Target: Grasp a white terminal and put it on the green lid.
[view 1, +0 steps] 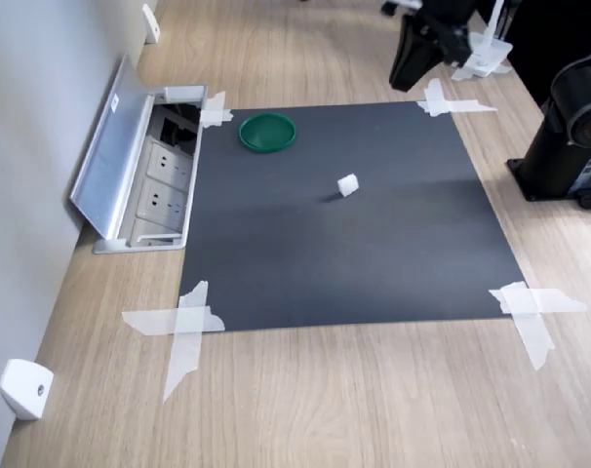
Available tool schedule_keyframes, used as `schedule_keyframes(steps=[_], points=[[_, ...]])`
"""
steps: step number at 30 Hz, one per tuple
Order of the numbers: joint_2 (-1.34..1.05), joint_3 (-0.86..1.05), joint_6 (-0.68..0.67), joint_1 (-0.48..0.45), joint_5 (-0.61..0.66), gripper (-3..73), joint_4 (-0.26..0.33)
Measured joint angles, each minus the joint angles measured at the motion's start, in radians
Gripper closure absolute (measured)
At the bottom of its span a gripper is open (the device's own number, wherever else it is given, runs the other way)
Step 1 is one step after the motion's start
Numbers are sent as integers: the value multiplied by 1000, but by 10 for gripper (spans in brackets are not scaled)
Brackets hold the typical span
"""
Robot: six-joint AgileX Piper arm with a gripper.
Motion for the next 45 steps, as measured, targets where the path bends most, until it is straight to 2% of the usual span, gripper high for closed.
schedule_keyframes(steps=[4,7,13,16,18,23,27,45], points=[[100,-68,-61,0,59,637,0],[151,-113,-73,0,71,529,0],[204,-149,-77,0,79,252,0],[215,-149,-80,9,80,161,-2],[218,-149,-80,36,79,127,-11],[260,-155,-43,129,79,107,-4],[305,-155,-8,167,64,105,3],[548,-155,-18,173,-81,106,-13]])
